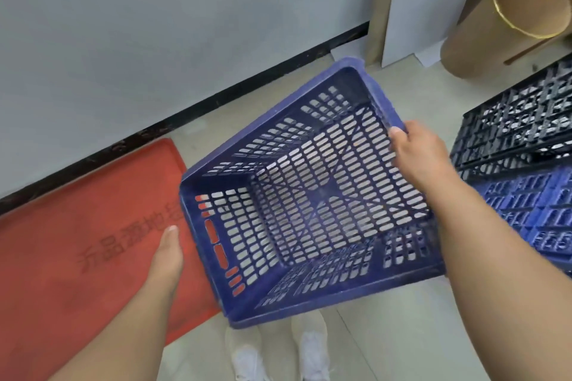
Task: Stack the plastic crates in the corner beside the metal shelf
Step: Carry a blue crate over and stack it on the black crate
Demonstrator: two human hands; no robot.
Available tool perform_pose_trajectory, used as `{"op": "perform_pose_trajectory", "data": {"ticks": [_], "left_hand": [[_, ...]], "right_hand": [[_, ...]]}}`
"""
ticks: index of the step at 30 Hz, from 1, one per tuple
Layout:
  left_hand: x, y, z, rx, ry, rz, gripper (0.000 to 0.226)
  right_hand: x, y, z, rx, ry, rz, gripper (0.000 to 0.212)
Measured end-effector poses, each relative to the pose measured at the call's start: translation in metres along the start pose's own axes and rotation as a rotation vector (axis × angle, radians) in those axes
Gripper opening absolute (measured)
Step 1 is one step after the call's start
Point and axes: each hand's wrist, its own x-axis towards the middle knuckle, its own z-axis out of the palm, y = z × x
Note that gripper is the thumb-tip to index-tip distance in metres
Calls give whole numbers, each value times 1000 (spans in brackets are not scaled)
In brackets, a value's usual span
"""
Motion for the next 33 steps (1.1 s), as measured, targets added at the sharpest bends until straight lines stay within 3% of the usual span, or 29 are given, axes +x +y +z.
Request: {"op": "perform_pose_trajectory", "data": {"ticks": [3,6,12,15,22,33], "left_hand": [[11,-13,20,-18,-16,-116,61],[7,-18,43,-119,-170,-217,55],[14,-28,39,-291,-257,-195,57],[14,-30,-4,-295,-260,-204,57],[8,-33,-137,-386,-169,-197,54],[83,-114,-353,-466,134,-169,54]], "right_hand": [[17,24,2,5,40,48,42],[19,39,7,43,82,58,47],[6,48,8,113,161,90,47],[-14,31,12,185,155,106,31],[-60,-22,61,325,12,86,33],[-150,-150,270,462,-259,5,23]]}}
